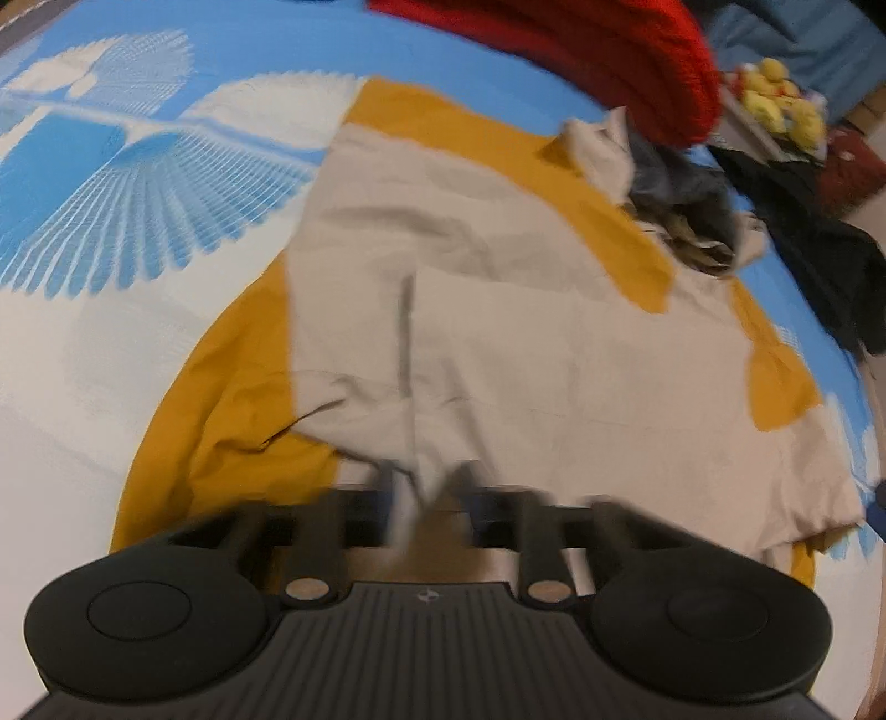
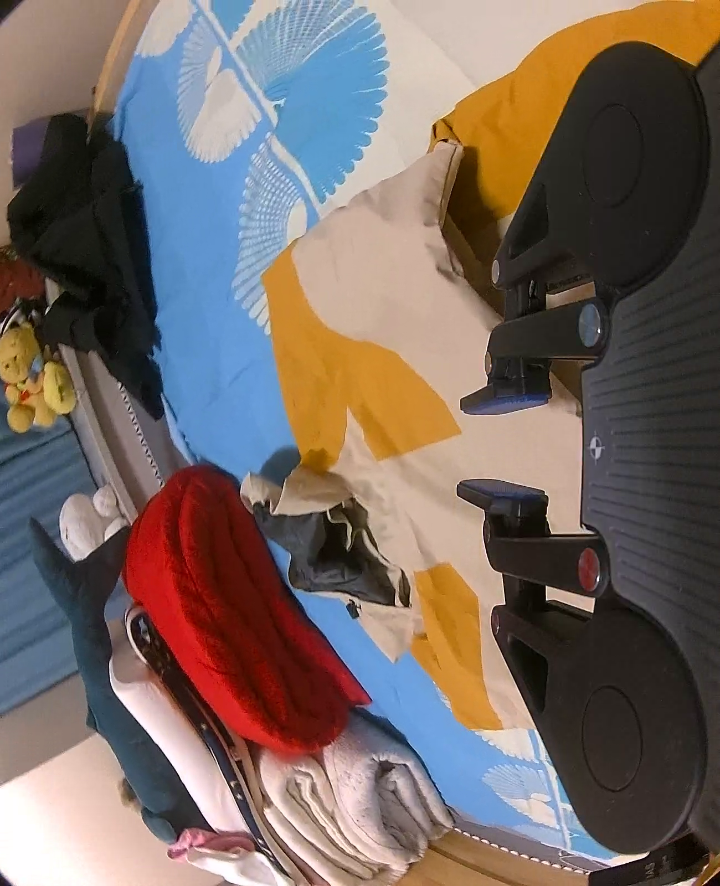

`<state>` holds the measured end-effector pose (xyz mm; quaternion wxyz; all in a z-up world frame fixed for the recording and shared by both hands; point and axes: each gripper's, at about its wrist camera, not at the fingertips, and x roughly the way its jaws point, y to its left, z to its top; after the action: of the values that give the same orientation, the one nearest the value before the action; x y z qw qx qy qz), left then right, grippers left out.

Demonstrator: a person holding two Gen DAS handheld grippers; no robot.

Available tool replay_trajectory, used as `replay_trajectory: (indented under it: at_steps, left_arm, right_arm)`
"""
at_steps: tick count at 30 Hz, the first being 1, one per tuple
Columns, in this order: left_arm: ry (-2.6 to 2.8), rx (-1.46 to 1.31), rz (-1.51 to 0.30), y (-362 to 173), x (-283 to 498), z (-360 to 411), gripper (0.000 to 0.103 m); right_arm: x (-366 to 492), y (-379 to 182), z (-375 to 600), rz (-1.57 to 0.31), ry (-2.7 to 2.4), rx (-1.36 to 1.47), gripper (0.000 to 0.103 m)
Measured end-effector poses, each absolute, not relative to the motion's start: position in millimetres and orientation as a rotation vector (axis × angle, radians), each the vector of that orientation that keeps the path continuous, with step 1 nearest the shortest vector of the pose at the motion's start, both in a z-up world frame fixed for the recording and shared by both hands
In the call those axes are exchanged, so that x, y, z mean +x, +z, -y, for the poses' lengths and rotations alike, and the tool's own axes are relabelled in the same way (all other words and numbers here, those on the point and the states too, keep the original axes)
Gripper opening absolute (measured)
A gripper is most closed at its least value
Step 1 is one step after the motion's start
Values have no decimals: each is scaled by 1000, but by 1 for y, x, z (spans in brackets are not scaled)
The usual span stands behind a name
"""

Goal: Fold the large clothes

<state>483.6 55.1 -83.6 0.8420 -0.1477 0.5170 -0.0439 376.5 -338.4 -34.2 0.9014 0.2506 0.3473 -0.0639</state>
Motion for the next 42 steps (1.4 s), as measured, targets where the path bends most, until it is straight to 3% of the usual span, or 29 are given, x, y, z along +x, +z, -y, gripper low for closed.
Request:
replay_trajectory:
  at_steps: [6, 10, 14, 16, 19, 22, 29, 35, 36, 37, 42]
  left_arm:
    - [2, -224, -778, -22, 472, -64, 0]
    - [90, -239, -899, -42, 482, -77, 4]
    - [95, -186, -821, -32, 477, -75, 8]
    - [26, -193, -792, -28, 477, -70, 16]
    - [-35, -295, -855, -43, 483, -72, 23]
    - [-9, -410, -945, -62, 489, -84, 24]
    - [39, -621, -1025, -85, 498, -110, 42]
    - [69, -649, -1048, -94, 495, -116, 39]
    - [66, -643, -1040, -94, 496, -115, 27]
    - [67, -627, -1020, -91, 497, -114, 1]
    - [93, -416, -844, -57, 493, -98, 0]
  right_arm:
    - [384, -44, 346, -743, -163, 537, 27]
    - [389, -53, 354, -768, -196, 572, 27]
    - [393, -65, 360, -804, -233, 591, 27]
    - [394, -72, 366, -819, -250, 625, 27]
    - [396, -82, 374, -838, -278, 668, 27]
    - [397, -95, 385, -870, -315, 737, 27]
    - [395, -121, 408, -935, -417, 846, 34]
    - [394, -129, 415, -944, -459, 907, 34]
    - [394, -130, 415, -946, -466, 916, 34]
    - [394, -130, 416, -946, -470, 925, 34]
    - [394, -128, 414, -951, -469, 913, 30]
